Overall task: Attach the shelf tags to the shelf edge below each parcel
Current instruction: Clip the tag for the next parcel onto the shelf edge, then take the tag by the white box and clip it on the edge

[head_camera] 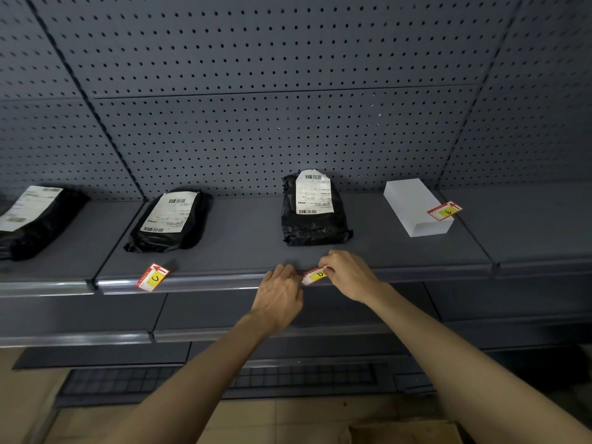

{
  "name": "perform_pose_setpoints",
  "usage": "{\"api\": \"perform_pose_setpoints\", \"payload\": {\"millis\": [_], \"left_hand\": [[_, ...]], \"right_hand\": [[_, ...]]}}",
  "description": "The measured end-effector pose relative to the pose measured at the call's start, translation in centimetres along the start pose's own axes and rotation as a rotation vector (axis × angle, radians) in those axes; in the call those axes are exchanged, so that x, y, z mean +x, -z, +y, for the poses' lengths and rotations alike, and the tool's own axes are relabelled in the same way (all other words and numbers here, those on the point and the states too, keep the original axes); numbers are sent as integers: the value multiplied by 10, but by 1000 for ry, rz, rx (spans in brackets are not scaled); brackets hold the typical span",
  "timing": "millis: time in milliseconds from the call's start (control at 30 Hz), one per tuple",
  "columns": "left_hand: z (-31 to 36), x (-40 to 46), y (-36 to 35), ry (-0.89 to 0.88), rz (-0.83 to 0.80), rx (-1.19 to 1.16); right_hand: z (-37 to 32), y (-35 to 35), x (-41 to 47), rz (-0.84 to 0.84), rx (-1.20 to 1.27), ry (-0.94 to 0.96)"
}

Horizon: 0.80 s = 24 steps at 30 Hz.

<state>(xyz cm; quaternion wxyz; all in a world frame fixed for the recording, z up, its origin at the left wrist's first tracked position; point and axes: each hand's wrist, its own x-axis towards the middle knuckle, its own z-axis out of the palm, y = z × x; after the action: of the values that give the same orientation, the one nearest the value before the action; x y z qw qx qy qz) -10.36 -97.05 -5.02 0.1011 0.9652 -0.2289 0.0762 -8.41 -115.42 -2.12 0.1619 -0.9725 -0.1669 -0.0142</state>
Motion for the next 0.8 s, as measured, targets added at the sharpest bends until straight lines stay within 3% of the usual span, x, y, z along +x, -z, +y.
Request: {"api": "perform_pose_setpoints", "payload": {"millis": [167,367,800], "left_hand": [[1,7,9,5,43,-52],[12,28,23,-47,44,-108],[144,135,20,-199,35,-105]], "right_hand": [[-1,6,-6,15,24,-38],[7,27,-33,84,-112,-116],[121,91,-93,207,-240,-321]]}}
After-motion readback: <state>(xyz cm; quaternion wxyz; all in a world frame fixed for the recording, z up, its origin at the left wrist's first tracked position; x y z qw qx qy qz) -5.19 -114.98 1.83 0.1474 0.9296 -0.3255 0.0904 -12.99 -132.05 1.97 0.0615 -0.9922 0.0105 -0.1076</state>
